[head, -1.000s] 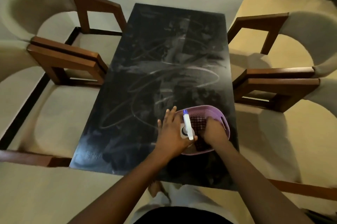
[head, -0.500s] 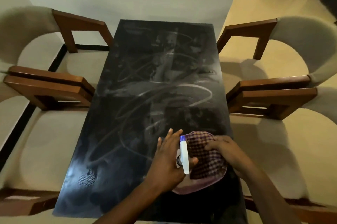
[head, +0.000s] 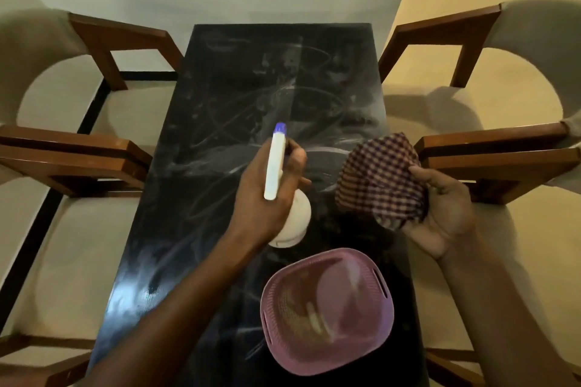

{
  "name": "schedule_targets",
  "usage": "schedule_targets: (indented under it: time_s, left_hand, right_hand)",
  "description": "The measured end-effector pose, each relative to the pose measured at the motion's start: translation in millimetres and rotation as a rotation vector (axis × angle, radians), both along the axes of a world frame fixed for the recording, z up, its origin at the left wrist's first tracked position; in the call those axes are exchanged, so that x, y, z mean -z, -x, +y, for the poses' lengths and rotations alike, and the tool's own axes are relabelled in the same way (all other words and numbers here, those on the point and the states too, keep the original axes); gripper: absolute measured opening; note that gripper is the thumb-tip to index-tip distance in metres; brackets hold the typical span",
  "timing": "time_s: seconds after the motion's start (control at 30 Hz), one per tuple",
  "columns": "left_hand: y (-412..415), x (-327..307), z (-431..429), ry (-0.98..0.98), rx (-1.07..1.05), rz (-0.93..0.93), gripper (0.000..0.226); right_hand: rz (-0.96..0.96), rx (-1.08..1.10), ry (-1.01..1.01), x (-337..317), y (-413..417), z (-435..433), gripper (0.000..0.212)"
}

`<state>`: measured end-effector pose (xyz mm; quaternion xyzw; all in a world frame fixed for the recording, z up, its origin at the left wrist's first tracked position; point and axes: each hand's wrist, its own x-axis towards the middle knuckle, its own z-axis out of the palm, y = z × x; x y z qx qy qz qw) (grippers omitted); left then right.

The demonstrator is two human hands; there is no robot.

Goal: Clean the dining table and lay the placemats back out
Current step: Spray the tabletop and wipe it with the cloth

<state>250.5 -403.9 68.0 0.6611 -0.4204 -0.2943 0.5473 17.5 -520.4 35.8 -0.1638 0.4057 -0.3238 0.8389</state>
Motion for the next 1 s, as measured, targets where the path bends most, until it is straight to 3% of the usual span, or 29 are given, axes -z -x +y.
schedule_targets:
  time_s: [0.07, 0.17, 0.27, 0.37, 0.5, 0.63, 0.7, 1.0]
  left_hand:
    - [-14.6, 3.3, -21.1, -0.034, -0.024, -0.062, 0.013]
    - [-35.8, 13.8, -56.0, -0.092, -0.013, -0.142, 0.024]
    - [-54.6, 28.1, -97.2, -0.131, 0.008, -0.212, 0.028]
    - [-76.2, 51.7, -142.7, -0.165, 0.033, -0.264, 0.031]
    - [-97.8, 82.2, -198.0, -0.209, 0.056, -0.301, 0.034]
    - [-109.0, 105.8, -244.2, -0.249, 0.069, -0.315, 0.036]
    - [-115.9, 115.5, -265.9, -0.279, 0.098, -0.322, 0.037]
    - [-141.8, 136.5, -332.5, -0.319, 0.141, -0.338, 0.038]
  right_hand:
    - [-0.026, 0.019, 0.013, 7.7, -8.4, -15.4, 0.051]
    - [0.095, 0.081, 0.128, 18.0, -25.3, -41.4, 0.056]
    - [0.400, 0.193, 0.318, 25.7, -48.2, -73.4, 0.057]
    - [0.839, 0.175, 0.602, 43.5, -76.0, -110.8, 0.049]
    - [1.149, -0.034, 0.887, 107.1, -103.9, -164.9, 0.046]
    - [1.380, -0.563, 1.005, 182.7, -122.0, -200.1, 0.066]
    - [1.459, -0.672, 1.063, 205.2, -127.1, -202.2, 0.073]
    - [1.571, -0.568, 1.178, 224.5, -145.2, -275.7, 0.074]
